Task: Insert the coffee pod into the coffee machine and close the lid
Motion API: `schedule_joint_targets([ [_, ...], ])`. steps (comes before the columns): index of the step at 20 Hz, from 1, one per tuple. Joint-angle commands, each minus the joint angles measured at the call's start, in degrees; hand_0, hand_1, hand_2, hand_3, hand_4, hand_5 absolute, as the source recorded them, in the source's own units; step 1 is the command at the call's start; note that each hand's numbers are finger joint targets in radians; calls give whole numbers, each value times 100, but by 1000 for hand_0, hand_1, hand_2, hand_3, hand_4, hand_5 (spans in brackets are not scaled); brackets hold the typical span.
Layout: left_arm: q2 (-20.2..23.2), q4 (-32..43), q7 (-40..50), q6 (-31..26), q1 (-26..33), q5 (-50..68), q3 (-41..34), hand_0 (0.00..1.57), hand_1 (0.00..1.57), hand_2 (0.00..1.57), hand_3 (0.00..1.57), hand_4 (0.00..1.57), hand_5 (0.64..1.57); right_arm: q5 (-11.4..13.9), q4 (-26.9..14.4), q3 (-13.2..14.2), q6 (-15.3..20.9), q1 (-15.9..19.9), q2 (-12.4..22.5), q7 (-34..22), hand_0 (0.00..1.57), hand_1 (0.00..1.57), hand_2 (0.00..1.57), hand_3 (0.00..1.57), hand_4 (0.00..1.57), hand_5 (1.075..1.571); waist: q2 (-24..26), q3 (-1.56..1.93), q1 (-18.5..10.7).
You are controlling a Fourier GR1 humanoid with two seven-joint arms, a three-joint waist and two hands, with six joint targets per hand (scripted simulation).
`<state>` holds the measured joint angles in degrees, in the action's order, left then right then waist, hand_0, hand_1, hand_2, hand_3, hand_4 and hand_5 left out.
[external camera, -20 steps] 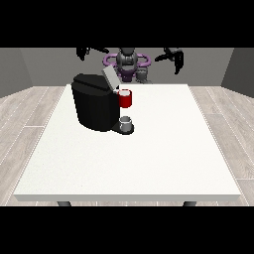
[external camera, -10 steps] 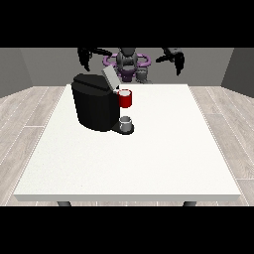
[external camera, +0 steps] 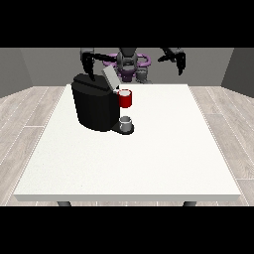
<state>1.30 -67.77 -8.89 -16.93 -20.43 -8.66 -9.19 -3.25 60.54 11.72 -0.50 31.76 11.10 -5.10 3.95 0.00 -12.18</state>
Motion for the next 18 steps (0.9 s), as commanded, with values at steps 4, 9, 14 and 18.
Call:
schedule_joint_targets([
  [4,171,-682,-57,90,353,98,38,0,0,0,0,360,1571,220,-222,-365,135,289,-338,304,0,0,0,0,0,1571,-417,0,167],
  [9,122,-1210,201,114,728,204,160,0,0,0,0,376,1571,192,-423,-267,-108,556,-20,375,0,0,0,0,0,1571,-454,0,57],
  [14,410,-1122,248,19,806,266,32,0,0,0,0,331,1571,182,-372,-399,-63,992,-126,-214,0,0,0,0,129,1571,-409,-1,167],
  [18,317,-1005,97,459,522,122,0,0,0,0,0,347,1571,438,-362,-598,149,1260,-290,163,0,0,0,0,200,1571,-795,-1,358],
])
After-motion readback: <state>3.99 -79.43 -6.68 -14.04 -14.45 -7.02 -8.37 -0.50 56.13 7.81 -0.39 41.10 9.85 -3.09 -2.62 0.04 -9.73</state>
